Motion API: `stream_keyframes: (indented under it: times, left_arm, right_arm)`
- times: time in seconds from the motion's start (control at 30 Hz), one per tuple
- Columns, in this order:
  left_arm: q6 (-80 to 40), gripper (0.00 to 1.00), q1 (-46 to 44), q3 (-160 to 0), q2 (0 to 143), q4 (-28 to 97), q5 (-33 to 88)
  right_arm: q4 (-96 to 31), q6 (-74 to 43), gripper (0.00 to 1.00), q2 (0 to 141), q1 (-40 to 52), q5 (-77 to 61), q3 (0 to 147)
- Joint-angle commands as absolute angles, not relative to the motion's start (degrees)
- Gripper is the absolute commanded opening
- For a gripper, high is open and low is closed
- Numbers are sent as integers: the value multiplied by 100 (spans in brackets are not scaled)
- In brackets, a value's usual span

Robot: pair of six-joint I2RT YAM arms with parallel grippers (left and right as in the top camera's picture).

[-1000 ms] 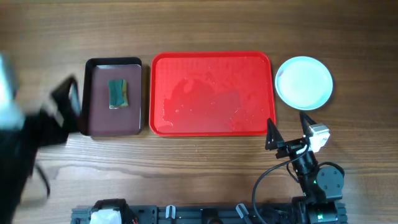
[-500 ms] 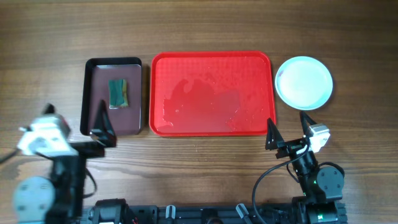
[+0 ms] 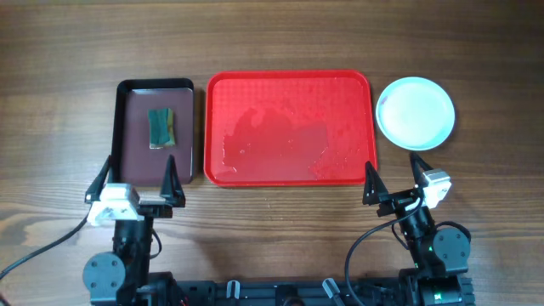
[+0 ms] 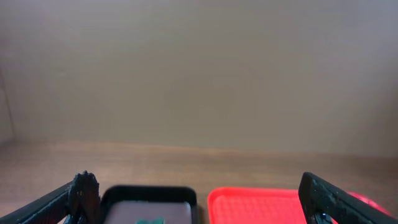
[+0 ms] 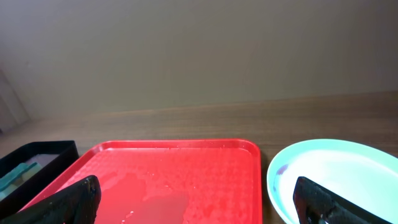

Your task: Clean dirty plates on tray and stack at the side

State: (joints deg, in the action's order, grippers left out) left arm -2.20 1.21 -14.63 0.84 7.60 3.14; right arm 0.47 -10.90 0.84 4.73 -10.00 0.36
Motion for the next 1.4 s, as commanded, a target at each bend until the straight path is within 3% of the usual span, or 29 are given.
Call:
stream_keyframes:
  times: [0.0, 0.5, 0.77, 1.37]
  left_arm:
    - [-169, 100, 95, -1090, 19, 436, 403]
    - [-172, 100, 95, -93, 19, -526, 449]
    - [-176, 100, 95, -32, 19, 419, 705]
    - [-493, 100, 95, -34, 27, 384, 722]
  right_arm:
    - [73, -1164, 100, 21, 449, -961, 30]
    - [73, -1160, 100, 21, 449, -961, 30]
    - [73, -1160, 100, 21, 449, -961, 30]
    - [73, -1162, 100, 21, 449, -961, 30]
